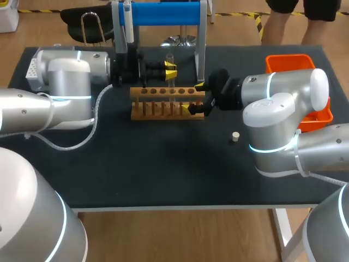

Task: Invert the test tube, pick up the pipette, mount the tip to pipette, aspirate from beaker and dispense into the tube, eject the tip, return the pipette, and cap with the stopper.

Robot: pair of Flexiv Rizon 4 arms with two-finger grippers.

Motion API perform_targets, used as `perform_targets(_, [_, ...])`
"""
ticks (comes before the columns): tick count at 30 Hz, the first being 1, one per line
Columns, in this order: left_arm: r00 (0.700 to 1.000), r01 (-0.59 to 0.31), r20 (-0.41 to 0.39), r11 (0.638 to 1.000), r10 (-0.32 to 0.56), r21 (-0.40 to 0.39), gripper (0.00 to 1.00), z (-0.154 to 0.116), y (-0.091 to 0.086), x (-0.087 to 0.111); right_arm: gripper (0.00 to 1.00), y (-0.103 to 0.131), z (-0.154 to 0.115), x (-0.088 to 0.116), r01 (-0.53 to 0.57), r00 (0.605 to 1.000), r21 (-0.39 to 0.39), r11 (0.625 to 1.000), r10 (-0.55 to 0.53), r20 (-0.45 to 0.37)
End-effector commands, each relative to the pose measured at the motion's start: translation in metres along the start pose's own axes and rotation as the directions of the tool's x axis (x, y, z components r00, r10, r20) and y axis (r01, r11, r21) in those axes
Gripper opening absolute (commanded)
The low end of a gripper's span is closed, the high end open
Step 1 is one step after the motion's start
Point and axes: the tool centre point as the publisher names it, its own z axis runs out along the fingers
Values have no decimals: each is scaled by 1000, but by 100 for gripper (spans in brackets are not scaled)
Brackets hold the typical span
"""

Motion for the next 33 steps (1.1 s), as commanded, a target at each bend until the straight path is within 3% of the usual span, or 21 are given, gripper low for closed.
perform_targets(1, [1000,-11,-14,1000,11,-3,0,0,2,-4,100,0,0,0,0,1000,0,1000,0,1])
perform_targets(33, [999,-7,-41,1000,8,9,0,6,13,-1,100,0,0,0,0,1000,0,1000,0,1])
